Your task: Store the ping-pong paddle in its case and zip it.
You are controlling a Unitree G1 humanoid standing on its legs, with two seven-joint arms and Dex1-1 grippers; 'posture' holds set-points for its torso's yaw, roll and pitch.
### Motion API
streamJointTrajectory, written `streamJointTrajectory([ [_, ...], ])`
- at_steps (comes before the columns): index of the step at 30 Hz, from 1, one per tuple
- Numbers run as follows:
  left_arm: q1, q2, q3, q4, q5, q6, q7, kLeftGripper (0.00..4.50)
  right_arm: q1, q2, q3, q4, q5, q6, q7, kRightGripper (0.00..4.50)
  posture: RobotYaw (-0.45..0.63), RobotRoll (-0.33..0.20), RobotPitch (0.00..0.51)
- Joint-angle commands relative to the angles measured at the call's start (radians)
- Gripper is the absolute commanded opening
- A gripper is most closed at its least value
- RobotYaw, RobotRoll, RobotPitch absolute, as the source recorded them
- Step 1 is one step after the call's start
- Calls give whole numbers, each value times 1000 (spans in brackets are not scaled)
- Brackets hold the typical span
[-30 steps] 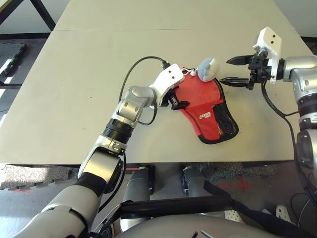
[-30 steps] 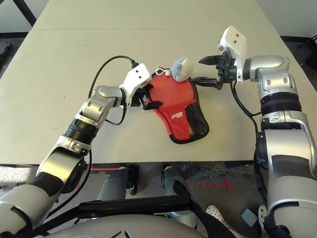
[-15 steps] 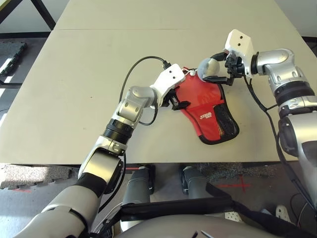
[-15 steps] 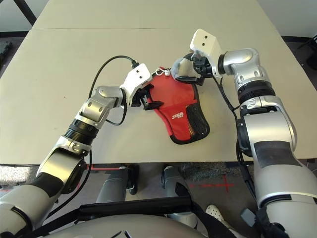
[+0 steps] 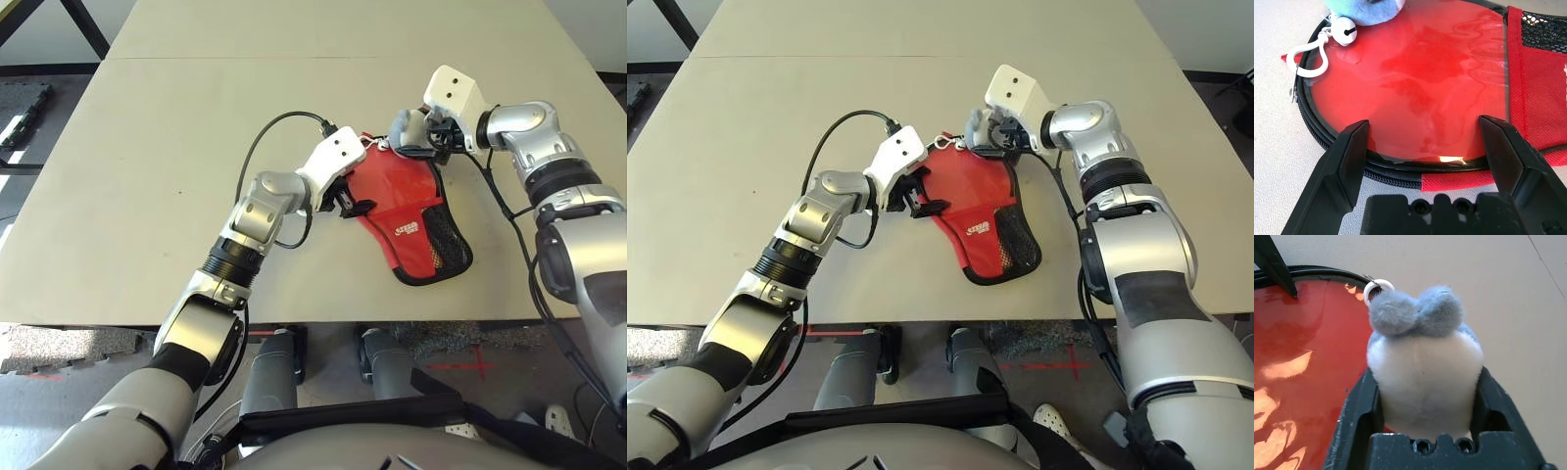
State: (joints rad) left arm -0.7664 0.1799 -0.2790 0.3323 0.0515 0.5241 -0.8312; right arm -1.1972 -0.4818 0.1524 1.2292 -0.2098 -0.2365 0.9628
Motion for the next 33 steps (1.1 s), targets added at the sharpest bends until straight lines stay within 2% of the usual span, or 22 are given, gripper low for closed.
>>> streamJointTrajectory([
  [1,46,6,-57,45,14,43,-8,4500,13,-1,-1,28,-8,3,-25,1492,-31,0,253],
  [4,49,6,-65,40,16,44,-10,4500,14,-16,-14,31,-3,7,-53,697,-31,0,253],
  [7,51,6,-75,39,20,42,-12,4500,13,-36,-23,35,-1,12,-76,238,-30,0,253],
  [26,51,8,-123,61,18,51,-35,4500,16,-193,-37,45,7,39,-72,224,-59,0,245],
  [33,53,0,-125,70,17,56,-33,4500,20,-259,-24,45,-3,65,9,223,-62,0,245],
])
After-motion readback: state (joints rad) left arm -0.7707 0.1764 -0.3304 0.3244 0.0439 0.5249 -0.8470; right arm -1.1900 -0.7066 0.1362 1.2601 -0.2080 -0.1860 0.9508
